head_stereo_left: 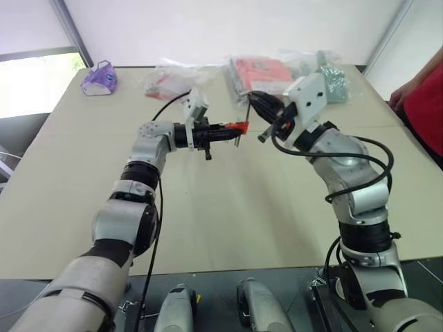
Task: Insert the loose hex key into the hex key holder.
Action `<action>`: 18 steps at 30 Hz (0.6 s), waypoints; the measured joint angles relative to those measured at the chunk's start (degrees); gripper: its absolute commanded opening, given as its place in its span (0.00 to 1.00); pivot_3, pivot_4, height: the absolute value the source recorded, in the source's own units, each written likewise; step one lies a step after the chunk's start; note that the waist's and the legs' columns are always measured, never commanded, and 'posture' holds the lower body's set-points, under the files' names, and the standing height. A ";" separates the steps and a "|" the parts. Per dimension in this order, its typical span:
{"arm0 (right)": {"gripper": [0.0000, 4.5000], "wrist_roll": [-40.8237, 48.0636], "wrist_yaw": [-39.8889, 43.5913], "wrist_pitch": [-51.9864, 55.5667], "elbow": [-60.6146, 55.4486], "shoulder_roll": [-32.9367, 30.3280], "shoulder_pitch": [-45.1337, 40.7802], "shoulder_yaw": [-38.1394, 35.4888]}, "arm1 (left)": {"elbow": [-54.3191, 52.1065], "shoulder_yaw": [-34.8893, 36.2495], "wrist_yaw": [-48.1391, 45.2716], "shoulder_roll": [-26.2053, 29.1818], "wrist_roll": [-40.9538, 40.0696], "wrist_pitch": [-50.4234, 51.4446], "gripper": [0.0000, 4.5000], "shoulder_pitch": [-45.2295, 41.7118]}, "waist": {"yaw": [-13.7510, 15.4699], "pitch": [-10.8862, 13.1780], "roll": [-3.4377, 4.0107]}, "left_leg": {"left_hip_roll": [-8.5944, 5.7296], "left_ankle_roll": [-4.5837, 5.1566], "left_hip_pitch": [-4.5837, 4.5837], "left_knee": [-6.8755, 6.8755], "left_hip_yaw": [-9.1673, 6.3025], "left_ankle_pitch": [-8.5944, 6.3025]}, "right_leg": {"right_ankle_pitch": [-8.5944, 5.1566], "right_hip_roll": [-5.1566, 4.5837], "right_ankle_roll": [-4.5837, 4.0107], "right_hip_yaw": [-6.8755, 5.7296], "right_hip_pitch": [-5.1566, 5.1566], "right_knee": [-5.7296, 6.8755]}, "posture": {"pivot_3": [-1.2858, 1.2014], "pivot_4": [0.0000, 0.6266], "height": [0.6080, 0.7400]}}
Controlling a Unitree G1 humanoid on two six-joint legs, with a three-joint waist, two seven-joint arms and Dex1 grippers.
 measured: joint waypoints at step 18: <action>0.46 -0.78 0.48 -1.56 1.06 -0.26 0.60 -0.05 | -3.76 0.55 -0.44 -0.15 -0.31 2.09 0.00 0.30 | 0.02 0.00 0.00 | 0.00 0.00 0.00 0.00 0.00 0.00 | 0.00 0.00 0.00 0.00 0.00 0.00 | 0.52 0.24 1.00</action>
